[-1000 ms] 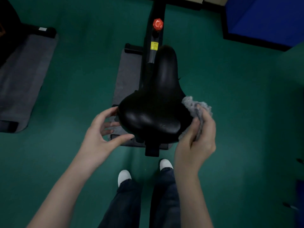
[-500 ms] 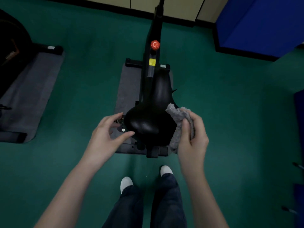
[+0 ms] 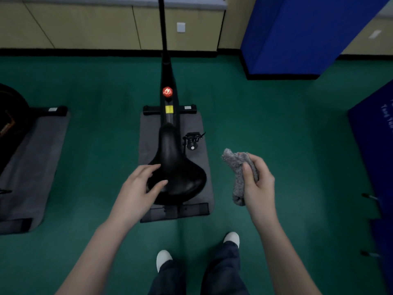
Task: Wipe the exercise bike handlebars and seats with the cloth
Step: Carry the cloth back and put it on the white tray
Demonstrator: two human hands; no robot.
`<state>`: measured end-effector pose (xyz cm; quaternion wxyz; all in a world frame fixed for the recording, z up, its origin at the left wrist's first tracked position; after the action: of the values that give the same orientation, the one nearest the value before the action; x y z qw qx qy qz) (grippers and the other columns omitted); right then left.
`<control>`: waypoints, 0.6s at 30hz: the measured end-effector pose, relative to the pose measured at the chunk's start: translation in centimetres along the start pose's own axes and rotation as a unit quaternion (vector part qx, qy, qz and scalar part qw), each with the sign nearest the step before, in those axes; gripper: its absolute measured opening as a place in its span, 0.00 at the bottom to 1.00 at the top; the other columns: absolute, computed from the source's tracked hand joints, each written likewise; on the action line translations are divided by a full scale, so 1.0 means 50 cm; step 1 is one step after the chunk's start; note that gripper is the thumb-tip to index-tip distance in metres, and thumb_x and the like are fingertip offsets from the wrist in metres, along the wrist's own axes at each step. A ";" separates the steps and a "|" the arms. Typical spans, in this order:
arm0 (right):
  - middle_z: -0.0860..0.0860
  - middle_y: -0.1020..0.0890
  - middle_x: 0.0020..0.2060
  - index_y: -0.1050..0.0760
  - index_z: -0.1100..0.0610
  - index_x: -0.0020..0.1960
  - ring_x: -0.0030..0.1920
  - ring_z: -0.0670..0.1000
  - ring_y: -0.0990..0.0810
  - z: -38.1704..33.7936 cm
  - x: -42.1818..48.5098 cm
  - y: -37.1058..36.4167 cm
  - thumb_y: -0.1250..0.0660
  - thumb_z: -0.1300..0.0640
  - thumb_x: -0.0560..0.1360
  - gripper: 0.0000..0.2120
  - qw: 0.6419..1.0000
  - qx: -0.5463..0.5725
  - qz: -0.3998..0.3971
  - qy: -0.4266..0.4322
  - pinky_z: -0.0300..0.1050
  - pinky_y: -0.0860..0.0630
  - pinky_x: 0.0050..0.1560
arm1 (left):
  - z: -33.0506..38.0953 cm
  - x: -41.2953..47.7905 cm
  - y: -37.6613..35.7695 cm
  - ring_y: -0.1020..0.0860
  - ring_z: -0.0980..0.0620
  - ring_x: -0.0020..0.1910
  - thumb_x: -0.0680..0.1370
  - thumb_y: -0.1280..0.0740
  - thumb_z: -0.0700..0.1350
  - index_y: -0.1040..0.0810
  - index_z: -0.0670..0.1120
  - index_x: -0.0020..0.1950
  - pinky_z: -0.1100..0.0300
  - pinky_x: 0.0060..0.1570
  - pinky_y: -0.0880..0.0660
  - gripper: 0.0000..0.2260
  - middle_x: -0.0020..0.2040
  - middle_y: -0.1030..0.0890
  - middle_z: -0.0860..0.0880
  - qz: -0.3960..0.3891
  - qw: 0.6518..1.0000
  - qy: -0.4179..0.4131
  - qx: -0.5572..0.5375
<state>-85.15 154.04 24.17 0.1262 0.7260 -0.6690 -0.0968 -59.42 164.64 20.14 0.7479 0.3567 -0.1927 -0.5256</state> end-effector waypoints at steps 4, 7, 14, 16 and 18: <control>0.49 0.19 0.51 0.24 0.59 0.58 0.53 0.47 0.21 0.020 0.057 0.103 0.40 0.64 0.80 0.10 1.000 -0.005 0.012 -0.011 0.41 0.27 0.56 | 0.114 0.049 -0.066 0.24 0.53 0.57 0.75 0.30 0.50 0.25 0.47 0.65 0.59 0.61 0.30 0.19 0.58 0.25 0.54 -0.025 0.999 -0.022 0.017; 0.47 0.19 0.49 0.24 0.59 0.57 0.51 0.44 0.22 0.040 0.106 0.196 0.39 0.64 0.79 0.09 0.999 -0.014 0.028 -0.014 0.36 0.28 0.54 | 0.210 0.088 -0.133 0.25 0.53 0.59 0.76 0.32 0.52 0.27 0.49 0.67 0.57 0.63 0.30 0.20 0.60 0.27 0.55 -0.057 0.997 -0.043 0.030; 0.42 0.20 0.47 0.24 0.56 0.55 0.47 0.38 0.23 0.106 0.220 0.442 0.39 0.64 0.79 0.09 0.996 -0.024 0.078 -0.019 0.28 0.30 0.51 | 0.427 0.177 -0.300 0.30 0.52 0.66 0.78 0.36 0.54 0.31 0.48 0.71 0.51 0.66 0.33 0.23 0.66 0.29 0.53 -0.091 0.988 -0.090 0.088; 0.44 0.19 0.47 0.24 0.56 0.55 0.49 0.43 0.23 0.125 0.243 0.500 0.39 0.64 0.79 0.09 0.995 -0.025 0.093 -0.027 0.33 0.29 0.52 | 0.475 0.192 -0.340 0.32 0.52 0.67 0.79 0.38 0.55 0.33 0.48 0.72 0.52 0.67 0.35 0.24 0.67 0.30 0.53 -0.101 0.984 -0.100 0.108; 0.46 0.19 0.48 0.24 0.57 0.55 0.51 0.46 0.22 0.142 0.264 0.554 0.39 0.65 0.79 0.09 0.993 -0.018 0.108 -0.038 0.39 0.29 0.55 | 0.517 0.208 -0.380 0.34 0.52 0.69 0.79 0.41 0.57 0.36 0.49 0.74 0.53 0.68 0.38 0.25 0.70 0.32 0.53 -0.114 0.978 -0.108 0.139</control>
<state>-112.45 138.50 26.47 0.1232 0.6430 -0.7460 -0.1220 -84.99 142.79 22.62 0.6012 0.4177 -0.3018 -0.6107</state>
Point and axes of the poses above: each hand's wrist, its own x-axis towards the middle knuckle, its own y-axis out of the back of the hand, z = x × y, the point moved 9 cm from there along x, towards the middle knuckle
